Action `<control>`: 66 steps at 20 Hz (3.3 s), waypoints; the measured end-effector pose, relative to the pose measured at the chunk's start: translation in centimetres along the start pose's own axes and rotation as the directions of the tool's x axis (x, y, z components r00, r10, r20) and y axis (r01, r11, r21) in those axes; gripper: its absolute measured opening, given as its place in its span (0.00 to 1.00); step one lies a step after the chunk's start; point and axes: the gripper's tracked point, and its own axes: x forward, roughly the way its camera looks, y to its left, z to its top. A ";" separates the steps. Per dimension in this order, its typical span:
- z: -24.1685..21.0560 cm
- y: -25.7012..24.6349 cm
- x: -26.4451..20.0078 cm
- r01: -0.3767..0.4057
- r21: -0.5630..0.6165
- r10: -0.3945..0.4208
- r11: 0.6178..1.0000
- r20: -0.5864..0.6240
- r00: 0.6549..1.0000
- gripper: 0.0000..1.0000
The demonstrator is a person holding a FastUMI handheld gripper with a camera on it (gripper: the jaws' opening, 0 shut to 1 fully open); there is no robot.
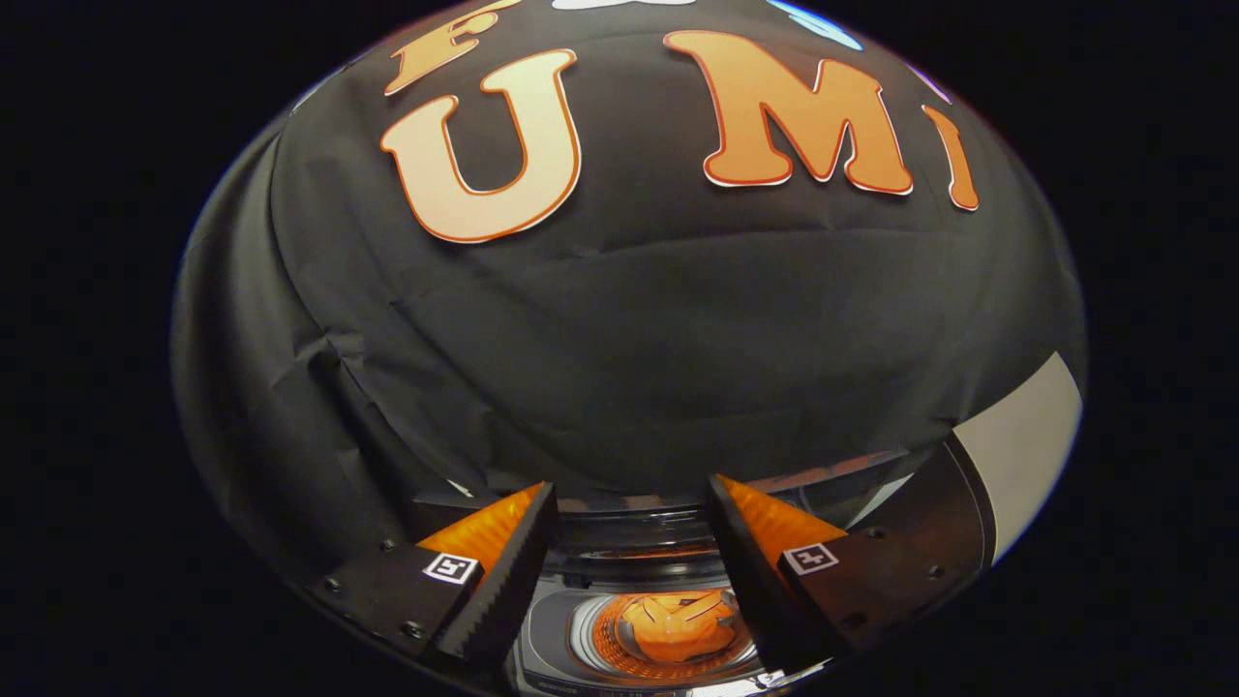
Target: Put the clothes into the washing machine and then close the washing machine lid.
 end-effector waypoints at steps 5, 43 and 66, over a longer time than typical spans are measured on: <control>0.3 -0.1 0.6 0.024 -0.033 -0.024 0.999 -0.006 1.000 0.98; -6.2 -1.0 -5.5 0.089 -0.112 -0.078 0.990 0.103 0.992 0.97; -10.4 -2.6 -14.6 0.059 -0.027 -0.055 0.998 0.115 0.992 0.97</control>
